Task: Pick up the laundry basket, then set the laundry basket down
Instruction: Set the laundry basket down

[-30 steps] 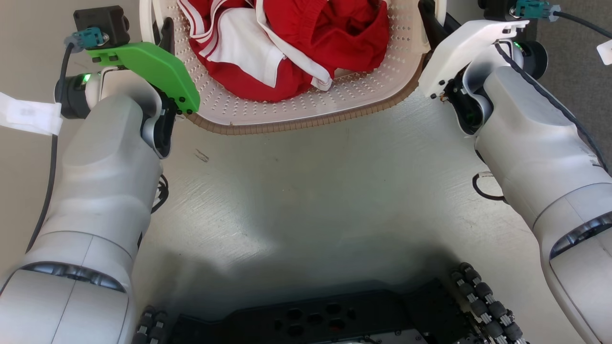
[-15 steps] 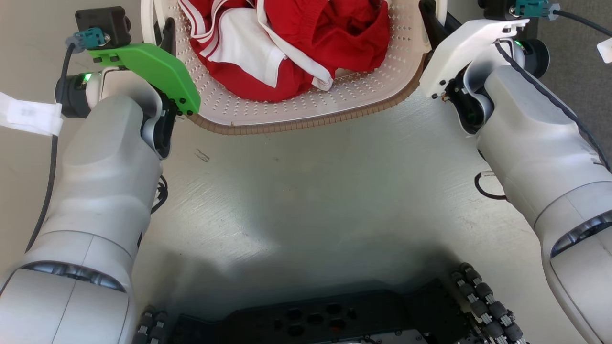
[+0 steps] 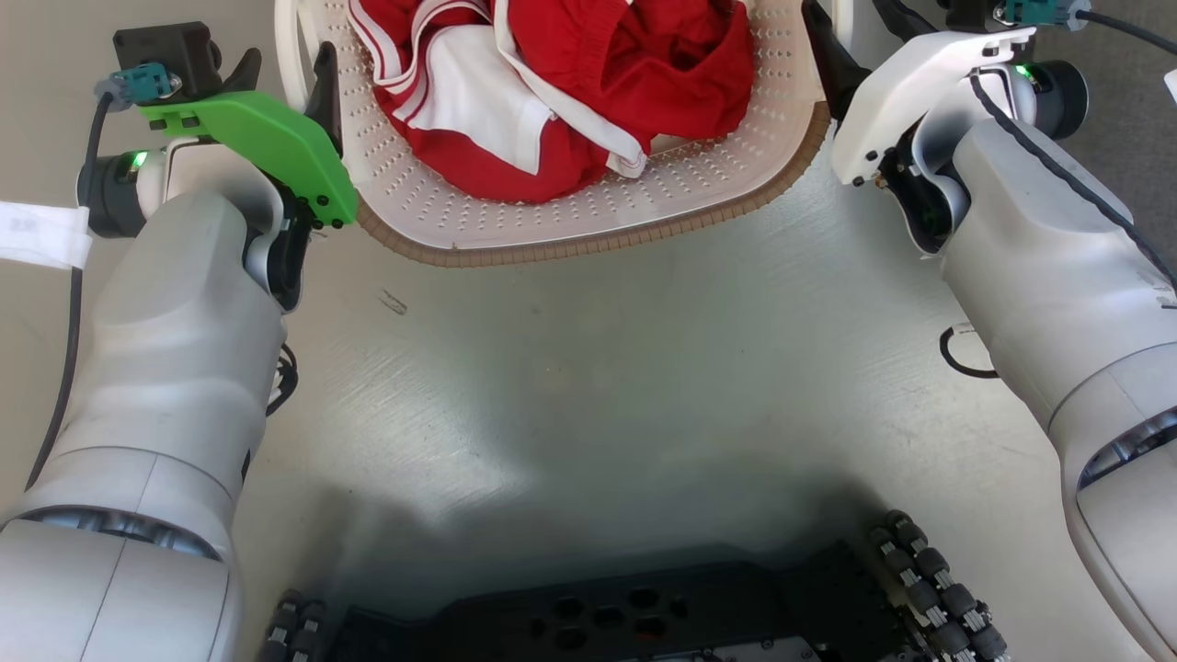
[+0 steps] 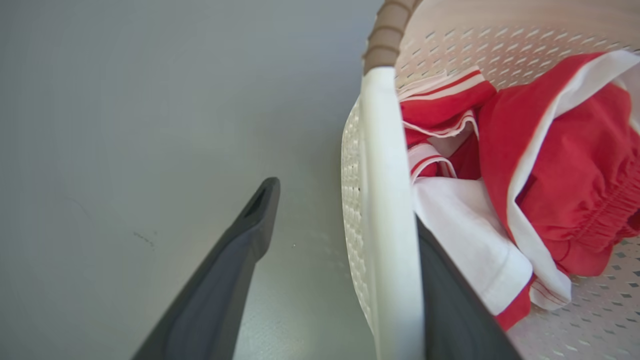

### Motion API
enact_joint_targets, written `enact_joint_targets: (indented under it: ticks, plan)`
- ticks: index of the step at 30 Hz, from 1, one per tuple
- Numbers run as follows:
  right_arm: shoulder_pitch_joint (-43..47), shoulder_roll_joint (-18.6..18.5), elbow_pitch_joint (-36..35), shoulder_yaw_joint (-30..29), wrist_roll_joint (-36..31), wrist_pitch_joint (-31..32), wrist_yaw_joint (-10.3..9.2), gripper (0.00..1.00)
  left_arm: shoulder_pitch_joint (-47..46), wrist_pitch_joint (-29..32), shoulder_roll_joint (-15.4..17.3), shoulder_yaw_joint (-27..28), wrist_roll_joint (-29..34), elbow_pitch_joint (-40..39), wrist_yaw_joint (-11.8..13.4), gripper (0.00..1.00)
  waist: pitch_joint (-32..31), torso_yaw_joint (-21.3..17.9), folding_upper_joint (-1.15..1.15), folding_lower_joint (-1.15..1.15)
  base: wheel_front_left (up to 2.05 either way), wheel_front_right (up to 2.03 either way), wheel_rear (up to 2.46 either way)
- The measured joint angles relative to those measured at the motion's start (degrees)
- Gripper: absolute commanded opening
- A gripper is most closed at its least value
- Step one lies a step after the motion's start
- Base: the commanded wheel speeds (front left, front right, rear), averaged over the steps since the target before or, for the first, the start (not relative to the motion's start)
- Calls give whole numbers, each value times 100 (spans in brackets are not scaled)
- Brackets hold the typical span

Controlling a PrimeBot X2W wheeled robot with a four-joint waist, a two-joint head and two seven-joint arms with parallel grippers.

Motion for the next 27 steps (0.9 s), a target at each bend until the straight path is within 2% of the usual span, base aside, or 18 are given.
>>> enact_joint_targets:
  ticks: [17, 25, 27]
  plan:
    - [377, -10, -138, -47, 52, -108, 53, 100, 209, -119, 8, -112, -24, 11, -55, 100, -662, 24, 0, 0, 0, 0, 0]
    - [549, -208, -1115, -548, 42, -133, 45, 100, 481, -183, 10, -204, 121, -202, -54, 100, -1200, 10, 0, 0, 0, 0, 0]
    - [669, -247, -1348, -677, -8, -133, -11, 100, 557, -183, 21, -189, 192, -368, -44, 100, -1350, 2, 0, 0, 0, 0, 0]
